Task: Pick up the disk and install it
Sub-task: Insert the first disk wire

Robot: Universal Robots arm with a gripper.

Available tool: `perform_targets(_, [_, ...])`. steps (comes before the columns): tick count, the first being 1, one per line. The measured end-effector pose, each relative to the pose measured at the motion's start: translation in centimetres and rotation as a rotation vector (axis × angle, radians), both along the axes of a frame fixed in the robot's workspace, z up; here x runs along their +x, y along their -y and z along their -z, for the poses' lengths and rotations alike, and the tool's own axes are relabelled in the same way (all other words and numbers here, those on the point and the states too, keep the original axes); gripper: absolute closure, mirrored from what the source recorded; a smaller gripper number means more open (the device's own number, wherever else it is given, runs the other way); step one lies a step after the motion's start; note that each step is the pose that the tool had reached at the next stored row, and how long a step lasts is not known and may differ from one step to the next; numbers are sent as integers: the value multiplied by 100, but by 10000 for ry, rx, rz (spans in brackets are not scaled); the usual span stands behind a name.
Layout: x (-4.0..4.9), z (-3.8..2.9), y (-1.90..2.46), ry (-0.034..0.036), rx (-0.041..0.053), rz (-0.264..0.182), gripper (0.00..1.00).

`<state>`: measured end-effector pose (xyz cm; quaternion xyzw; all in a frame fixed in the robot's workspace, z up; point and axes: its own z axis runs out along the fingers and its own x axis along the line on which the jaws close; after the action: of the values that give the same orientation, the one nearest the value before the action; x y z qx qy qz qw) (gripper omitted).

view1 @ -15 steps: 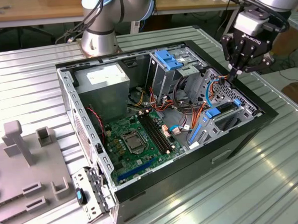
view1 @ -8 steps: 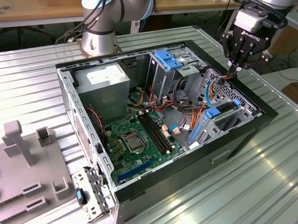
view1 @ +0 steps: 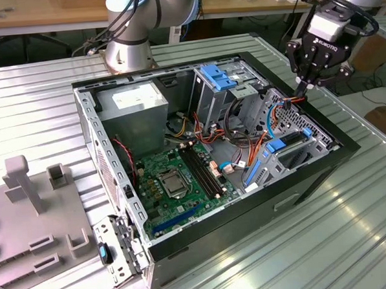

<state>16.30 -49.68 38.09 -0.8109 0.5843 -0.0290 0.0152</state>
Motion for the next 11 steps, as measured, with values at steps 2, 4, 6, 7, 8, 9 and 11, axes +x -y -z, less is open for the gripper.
perform_targets(2, [11, 2, -6, -7, -1, -455, 89])
perform_targets(4, [16, 3, -10, -7, -1, -618, 89])
perform_targets(6, [22, 2, -34, -7, -2, -718, 89])
perform_targets(7, [30, -1, -46, -6, -2, -746, 89])
perform_targets(8, [42, -3, -54, -6, 0, -824, 89])
perform_targets(9, [51, -5, -57, -6, -1, -945, 89])
perform_targets(11, [53, -5, -56, -7, -3, -1603, 89])
